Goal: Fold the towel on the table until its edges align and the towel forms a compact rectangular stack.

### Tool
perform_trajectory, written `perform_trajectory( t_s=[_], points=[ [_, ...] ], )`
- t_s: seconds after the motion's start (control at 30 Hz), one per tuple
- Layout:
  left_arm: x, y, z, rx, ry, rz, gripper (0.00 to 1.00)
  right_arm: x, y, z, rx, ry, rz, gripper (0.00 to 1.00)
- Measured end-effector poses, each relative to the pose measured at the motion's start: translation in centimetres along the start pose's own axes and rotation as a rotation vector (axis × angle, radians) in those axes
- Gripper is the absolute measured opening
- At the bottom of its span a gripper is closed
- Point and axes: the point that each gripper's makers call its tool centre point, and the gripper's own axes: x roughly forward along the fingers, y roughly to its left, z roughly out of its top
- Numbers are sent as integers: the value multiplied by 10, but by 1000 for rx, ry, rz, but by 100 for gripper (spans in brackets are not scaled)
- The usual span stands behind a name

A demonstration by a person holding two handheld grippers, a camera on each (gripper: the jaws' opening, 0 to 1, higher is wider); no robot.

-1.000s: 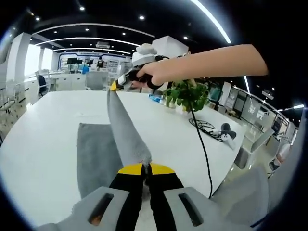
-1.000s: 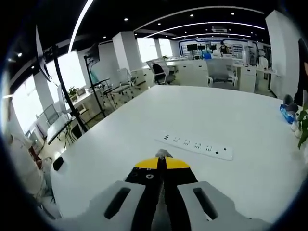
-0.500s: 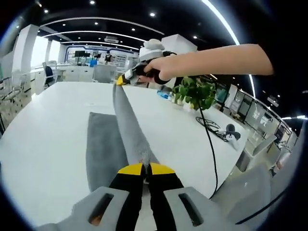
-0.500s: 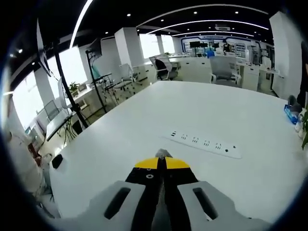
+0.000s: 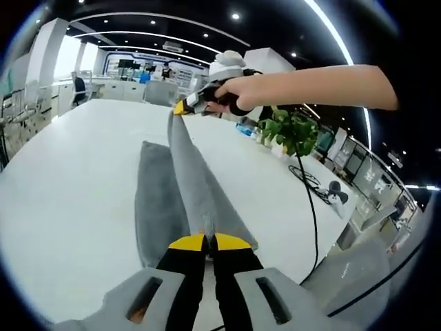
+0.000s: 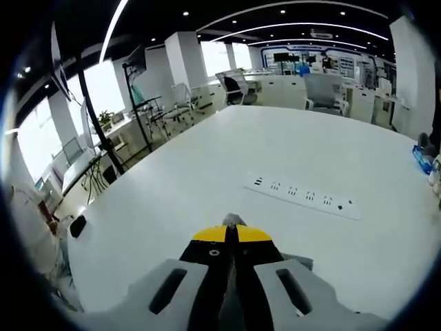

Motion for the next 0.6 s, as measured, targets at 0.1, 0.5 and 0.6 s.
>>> perform_trajectory(
  t_s=[0.1,0.5,0.6],
  points=[
    [0,9,-4,-18,6,15,4,7,2,-2,-1,5,-1,0],
    [5,37,-19,-58,41,53,4,34,3,-20,-1,30,-45,0],
    [7,44,-26,-75,54,58,4,40,7,-22,1,33,-43,0]
  ],
)
